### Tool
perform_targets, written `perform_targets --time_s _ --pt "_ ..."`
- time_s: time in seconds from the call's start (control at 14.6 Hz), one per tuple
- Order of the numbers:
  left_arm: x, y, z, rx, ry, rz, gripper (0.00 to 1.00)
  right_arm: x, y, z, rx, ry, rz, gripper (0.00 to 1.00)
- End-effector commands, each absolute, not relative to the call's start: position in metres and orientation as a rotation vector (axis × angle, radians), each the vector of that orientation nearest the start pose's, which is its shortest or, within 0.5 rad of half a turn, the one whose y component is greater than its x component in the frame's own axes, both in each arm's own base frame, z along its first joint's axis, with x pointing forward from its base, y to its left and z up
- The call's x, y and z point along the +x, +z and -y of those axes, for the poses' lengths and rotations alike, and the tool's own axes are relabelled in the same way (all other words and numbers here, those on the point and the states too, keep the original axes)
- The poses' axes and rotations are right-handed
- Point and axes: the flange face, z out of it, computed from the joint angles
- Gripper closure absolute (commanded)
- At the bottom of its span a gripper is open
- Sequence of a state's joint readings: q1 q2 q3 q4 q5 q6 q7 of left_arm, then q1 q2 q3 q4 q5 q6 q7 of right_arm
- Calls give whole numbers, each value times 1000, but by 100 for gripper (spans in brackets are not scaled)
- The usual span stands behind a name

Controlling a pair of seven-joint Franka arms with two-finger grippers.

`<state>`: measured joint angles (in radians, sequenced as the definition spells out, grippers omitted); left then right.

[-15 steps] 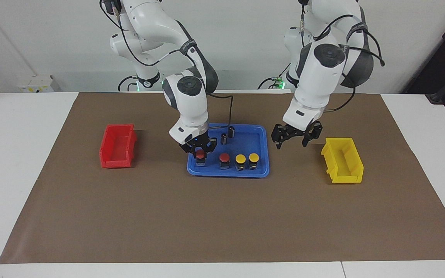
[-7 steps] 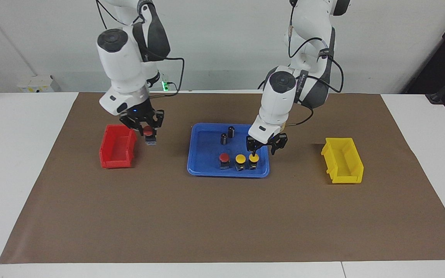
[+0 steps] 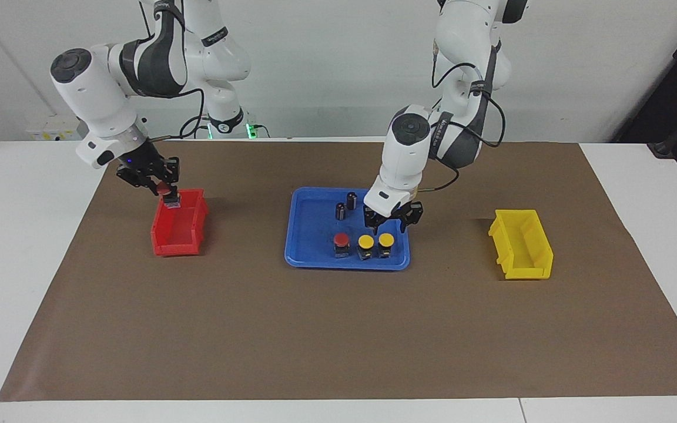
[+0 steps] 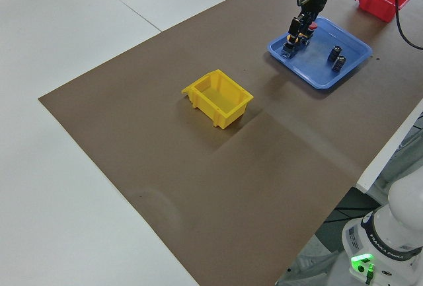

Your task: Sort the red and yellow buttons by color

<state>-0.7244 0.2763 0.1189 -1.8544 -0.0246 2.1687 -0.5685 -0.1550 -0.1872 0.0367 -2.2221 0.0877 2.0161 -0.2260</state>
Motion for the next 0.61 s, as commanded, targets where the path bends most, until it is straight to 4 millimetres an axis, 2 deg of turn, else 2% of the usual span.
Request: perform_targets --time_s 0.0,0.34,0.41,0.55 --pt "512 381 356 -3164 -120 -30 30 474 435 55 -3055 -20 93 80" --pt "519 382 353 -3180 -167 -29 30 466 395 56 -3063 -30 83 80" --pt "520 379 352 -3178 -164 -26 30 463 387 56 -3066 -39 79 80" --pt "519 357 359 -3160 -137 -33 30 461 374 56 -3068 -52 72 80"
